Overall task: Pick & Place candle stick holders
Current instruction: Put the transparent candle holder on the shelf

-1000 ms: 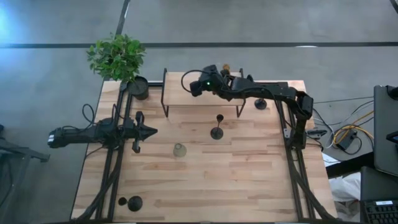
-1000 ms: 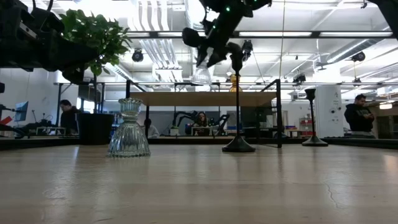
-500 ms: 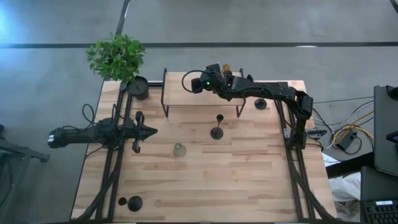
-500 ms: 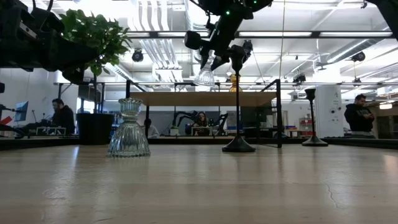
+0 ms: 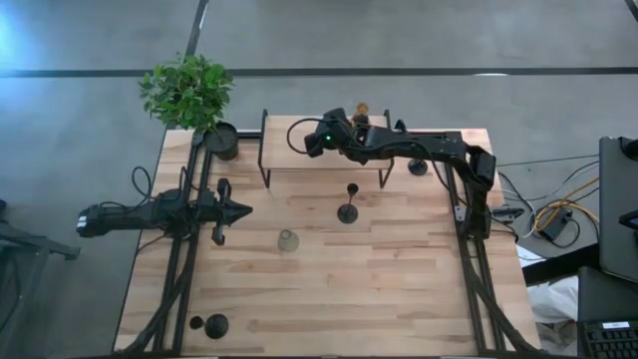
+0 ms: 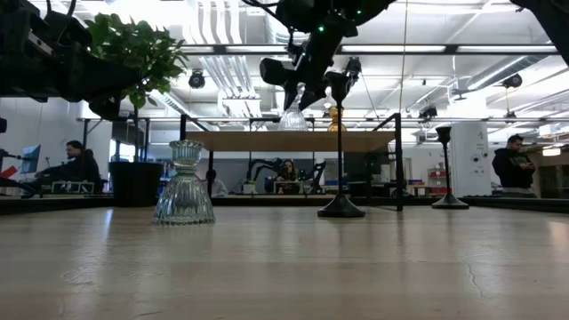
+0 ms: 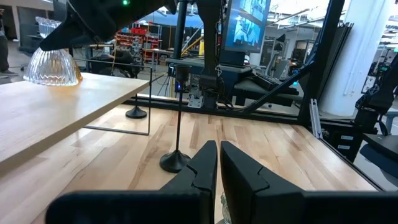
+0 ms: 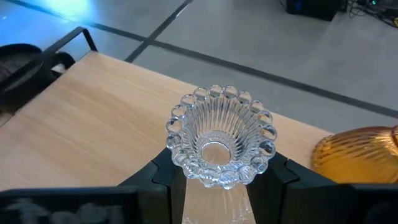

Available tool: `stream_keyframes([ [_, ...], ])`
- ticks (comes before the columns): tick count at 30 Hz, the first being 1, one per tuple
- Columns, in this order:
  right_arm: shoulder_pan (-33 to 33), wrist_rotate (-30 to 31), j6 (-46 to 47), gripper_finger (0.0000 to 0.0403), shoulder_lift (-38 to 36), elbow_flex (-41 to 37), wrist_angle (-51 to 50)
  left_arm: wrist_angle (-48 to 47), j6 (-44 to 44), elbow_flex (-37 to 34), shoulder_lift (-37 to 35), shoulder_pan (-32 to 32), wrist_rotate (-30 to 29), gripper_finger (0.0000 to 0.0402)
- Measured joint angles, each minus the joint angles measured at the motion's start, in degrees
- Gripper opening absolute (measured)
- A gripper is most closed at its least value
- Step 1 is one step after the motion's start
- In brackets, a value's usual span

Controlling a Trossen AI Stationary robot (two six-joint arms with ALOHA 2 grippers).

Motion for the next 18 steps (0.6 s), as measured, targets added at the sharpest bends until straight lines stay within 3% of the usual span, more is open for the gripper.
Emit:
stream_keyframes([
  [18,-0.97,-1.20,-3.45,0.0118,1.23,0.00,0.51,0.00,0.00,0.01,0.01,0.01,0.00,0.0026],
])
